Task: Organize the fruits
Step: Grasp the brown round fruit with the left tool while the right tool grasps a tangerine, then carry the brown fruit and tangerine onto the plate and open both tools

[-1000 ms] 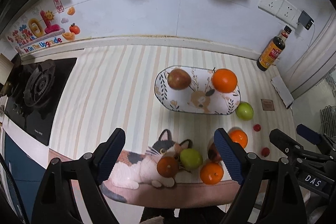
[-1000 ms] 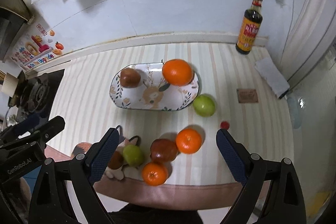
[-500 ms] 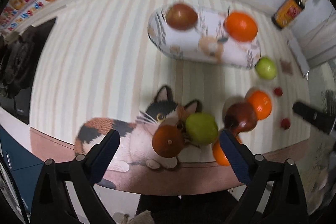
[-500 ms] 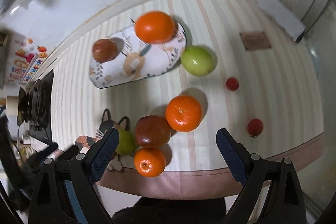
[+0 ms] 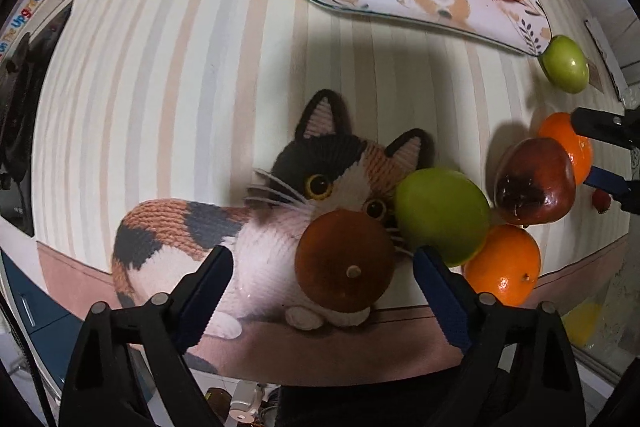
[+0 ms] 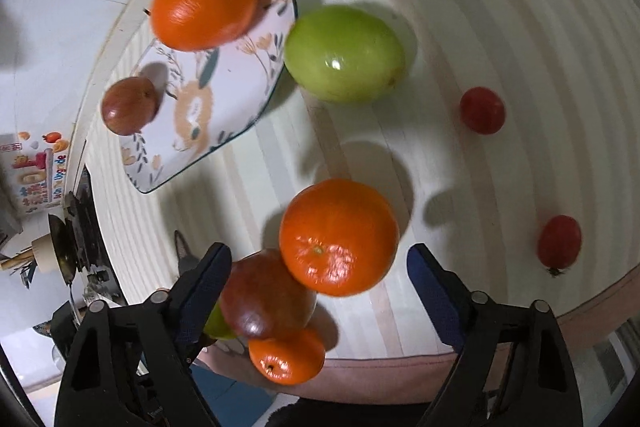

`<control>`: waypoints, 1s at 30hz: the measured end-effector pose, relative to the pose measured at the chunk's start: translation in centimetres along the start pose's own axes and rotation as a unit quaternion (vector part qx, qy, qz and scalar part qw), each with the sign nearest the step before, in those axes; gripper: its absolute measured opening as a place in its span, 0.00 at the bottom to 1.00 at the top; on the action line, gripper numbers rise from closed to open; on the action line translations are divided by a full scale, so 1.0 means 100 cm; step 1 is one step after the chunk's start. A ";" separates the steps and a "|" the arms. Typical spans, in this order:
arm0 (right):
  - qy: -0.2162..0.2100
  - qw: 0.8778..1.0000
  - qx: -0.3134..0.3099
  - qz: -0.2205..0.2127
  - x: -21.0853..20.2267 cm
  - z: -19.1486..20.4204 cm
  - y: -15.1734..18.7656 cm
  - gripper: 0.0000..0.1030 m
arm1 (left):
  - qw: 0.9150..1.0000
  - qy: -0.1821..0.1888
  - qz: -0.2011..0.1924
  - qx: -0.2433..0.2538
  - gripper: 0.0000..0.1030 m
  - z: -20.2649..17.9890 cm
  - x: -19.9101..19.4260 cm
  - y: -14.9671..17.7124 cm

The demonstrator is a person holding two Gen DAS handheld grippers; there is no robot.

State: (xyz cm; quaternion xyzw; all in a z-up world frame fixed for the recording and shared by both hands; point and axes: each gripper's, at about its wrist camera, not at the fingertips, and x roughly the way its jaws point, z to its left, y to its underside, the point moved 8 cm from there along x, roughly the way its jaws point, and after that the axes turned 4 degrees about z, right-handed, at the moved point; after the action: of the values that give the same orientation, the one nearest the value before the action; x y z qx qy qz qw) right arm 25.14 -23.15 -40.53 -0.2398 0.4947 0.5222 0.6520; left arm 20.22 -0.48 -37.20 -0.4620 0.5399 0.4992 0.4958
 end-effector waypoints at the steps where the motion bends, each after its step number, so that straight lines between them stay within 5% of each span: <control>1: 0.002 1.000 -0.001 0.004 0.005 0.000 0.000 0.85 | 1.000 0.003 -0.005 -0.001 0.88 0.001 -0.001 -0.001; 3: 0.010 1.000 -0.002 0.008 0.013 0.000 -0.001 0.83 | 1.000 0.012 -0.017 0.000 0.87 0.002 -0.004 -0.003; 7: 0.024 1.000 0.000 0.001 0.019 -0.005 -0.005 0.67 | 1.000 0.021 -0.019 0.003 0.65 0.007 -0.007 -0.003; 12: 0.024 1.000 -0.005 0.003 0.018 -0.007 -0.005 0.67 | 1.000 0.021 -0.007 0.018 0.50 0.006 0.000 0.008; 30: 0.047 0.999 -0.019 0.015 0.016 -0.022 0.004 0.67 | 1.000 0.005 -0.009 0.007 0.50 0.028 0.007 0.000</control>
State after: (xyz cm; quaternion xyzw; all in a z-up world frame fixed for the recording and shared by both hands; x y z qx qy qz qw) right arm 23.81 -24.12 -42.80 -0.2690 0.5182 0.5294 0.6155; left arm 20.35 2.31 -37.93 -0.4659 0.5415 0.4885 0.5011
